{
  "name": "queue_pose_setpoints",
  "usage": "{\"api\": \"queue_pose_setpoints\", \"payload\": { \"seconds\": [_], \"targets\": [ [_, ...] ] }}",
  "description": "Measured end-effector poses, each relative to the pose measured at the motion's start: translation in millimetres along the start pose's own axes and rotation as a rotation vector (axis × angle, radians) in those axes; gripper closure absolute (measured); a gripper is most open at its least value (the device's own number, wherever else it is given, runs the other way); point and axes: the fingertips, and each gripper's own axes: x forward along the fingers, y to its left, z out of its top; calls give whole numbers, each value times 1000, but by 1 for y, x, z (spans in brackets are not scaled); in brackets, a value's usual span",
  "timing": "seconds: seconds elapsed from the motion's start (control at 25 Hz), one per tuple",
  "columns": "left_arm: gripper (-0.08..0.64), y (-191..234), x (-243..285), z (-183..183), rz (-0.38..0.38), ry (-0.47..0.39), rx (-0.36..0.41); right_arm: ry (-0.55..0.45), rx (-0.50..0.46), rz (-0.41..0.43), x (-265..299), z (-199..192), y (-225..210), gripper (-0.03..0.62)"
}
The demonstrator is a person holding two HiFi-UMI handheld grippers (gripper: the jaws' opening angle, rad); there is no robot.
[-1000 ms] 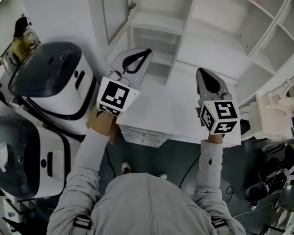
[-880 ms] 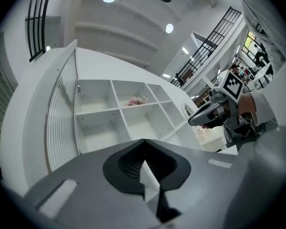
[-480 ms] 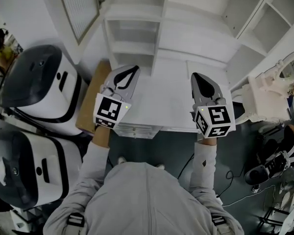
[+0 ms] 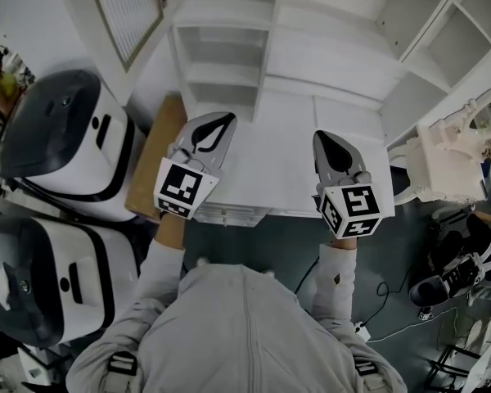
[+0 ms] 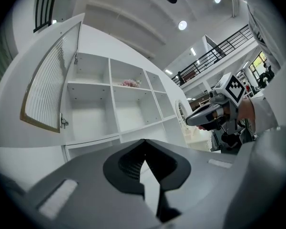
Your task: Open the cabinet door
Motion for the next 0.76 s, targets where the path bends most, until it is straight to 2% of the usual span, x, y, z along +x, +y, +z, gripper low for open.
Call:
{"api": "queue_pose_setpoints", "payload": {
  "seconds": [0.52, 0.76],
  "targets": [
    [542, -4, -8, -13, -7, 53, -5, 6, 13, 9, 0, -1, 11, 592],
    [543, -2, -12, -13, -9, 51, -9, 5, 4, 17, 2, 1, 20, 592]
  ]
}}
